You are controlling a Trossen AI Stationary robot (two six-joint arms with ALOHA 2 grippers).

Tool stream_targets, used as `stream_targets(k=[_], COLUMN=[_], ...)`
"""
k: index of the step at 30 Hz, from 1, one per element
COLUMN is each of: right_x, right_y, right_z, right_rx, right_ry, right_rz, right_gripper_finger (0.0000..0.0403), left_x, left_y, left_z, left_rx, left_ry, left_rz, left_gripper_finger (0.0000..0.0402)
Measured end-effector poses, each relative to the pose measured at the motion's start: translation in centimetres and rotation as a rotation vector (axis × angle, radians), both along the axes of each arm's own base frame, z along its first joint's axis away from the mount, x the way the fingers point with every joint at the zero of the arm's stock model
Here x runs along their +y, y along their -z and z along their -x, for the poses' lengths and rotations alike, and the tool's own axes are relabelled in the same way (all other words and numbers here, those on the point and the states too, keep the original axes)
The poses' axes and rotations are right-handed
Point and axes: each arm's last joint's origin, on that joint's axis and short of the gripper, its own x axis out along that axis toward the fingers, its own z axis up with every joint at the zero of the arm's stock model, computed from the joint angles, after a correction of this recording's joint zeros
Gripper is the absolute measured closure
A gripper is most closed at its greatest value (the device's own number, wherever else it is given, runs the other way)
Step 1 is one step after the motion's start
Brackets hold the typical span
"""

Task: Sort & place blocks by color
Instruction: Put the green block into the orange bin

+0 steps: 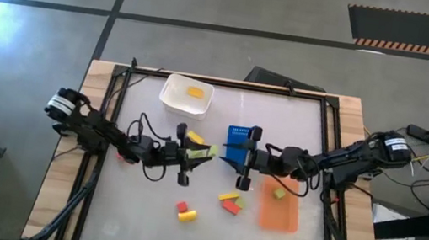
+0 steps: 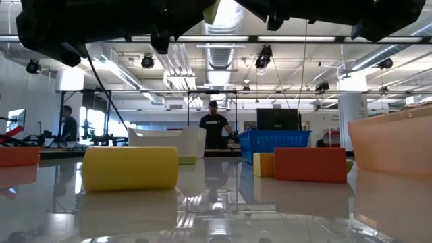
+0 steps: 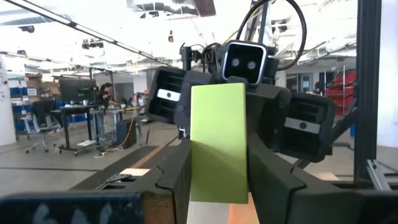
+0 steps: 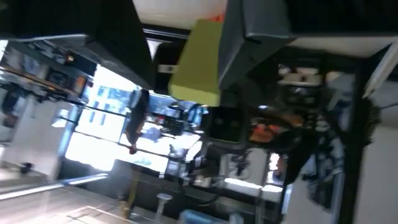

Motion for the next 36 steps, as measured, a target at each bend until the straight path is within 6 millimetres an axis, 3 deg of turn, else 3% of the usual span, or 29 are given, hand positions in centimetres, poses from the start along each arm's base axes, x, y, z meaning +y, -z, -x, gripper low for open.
stream_targets(k=[6, 12, 31, 36], right_x=[-0.2, 0.0, 0.0, 0.1], right_y=[-0.7, -0.8, -1.4, -1.4], right_z=[-0.4, -0.6, -1.0, -1.1], right_rx=[-0.02, -0.013, -0.014, -0.005], right_ry=[0.001, -0.036, -0.052, -0.05], right_rz=[-0.093, -0.115, -0.113, -0.1], right_gripper_finger=[0.0181, 0.0159, 0.0181, 0.0209], left_x=[-0.1, -0.1, -0.4, -0.4], left_y=[-0.7, -0.9, -1.2, -1.2], left_z=[-0.6, -0.9, -1.8, -1.8], left_rx=[-0.022, -0.021, -0.034, -0.033], left_ry=[-0.009, -0.021, -0.021, -0.02], left_rz=[-0.018, -0.033, -0.03, -0.03], left_gripper_finger=[0.0293, 0.0293, 0.0293, 0.0293])
